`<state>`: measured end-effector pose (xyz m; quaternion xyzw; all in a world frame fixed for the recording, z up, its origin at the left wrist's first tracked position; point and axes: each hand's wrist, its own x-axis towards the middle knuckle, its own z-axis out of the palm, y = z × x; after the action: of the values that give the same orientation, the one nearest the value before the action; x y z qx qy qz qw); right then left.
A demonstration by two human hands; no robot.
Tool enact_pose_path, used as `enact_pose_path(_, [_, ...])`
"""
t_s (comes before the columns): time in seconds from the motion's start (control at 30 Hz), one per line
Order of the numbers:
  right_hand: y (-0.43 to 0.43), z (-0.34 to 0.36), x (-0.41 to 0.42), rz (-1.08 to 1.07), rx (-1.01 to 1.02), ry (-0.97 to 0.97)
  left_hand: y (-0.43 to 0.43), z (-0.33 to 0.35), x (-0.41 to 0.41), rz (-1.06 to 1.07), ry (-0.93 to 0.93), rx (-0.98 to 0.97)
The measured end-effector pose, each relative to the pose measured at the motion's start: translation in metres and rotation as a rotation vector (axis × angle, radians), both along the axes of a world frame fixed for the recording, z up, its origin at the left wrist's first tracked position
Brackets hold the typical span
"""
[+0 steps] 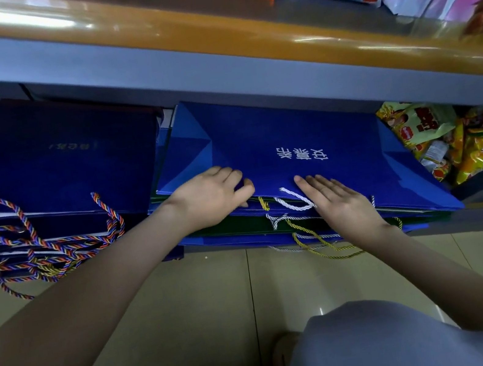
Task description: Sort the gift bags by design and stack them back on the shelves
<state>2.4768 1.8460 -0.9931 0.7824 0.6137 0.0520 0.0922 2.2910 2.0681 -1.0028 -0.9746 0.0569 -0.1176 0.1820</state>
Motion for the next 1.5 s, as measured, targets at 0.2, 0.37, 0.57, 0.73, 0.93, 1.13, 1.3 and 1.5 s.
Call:
enact_pose_path(0.2, [-0.004,-0.012,0.015,0.073,-0.178,0.191,-0.006,-0.018,-0.005,0.006,-0.029,-0.038])
enact_pose_path(0.37, [0.001,-0.014,0.027,0.149,-0.144,0.023,0.0,-0.019,-0.012,0.002,-0.061,-0.086])
enact_pose_path(0.57, [0.012,-0.015,0.018,0.221,-0.079,-0.002,-0.009,-0.014,-0.018,0.09,0.061,0.075])
enact_pose_path(0.73, [0.016,-0.014,0.012,0.24,0.06,-0.009,-0.037,0.008,-0.008,0.192,0.213,0.251])
enact_pose_path(0.93, [0.015,-0.001,0.008,0.329,0.192,-0.02,-0.03,0.011,-0.002,0.333,0.059,0.06])
enact_pose_path(1.13, [0.016,0.01,-0.005,0.197,0.234,0.012,-0.02,0.022,-0.021,0.279,-0.006,0.16])
enact_pose_path(1.3, [0.018,-0.008,-0.009,0.086,0.235,-0.036,-0.008,0.006,-0.026,0.163,-0.025,0.067])
enact_pose_path(1.5, [0.021,-0.005,-0.005,0.072,0.299,-0.034,0.003,0.004,-0.012,0.052,0.044,-0.019])
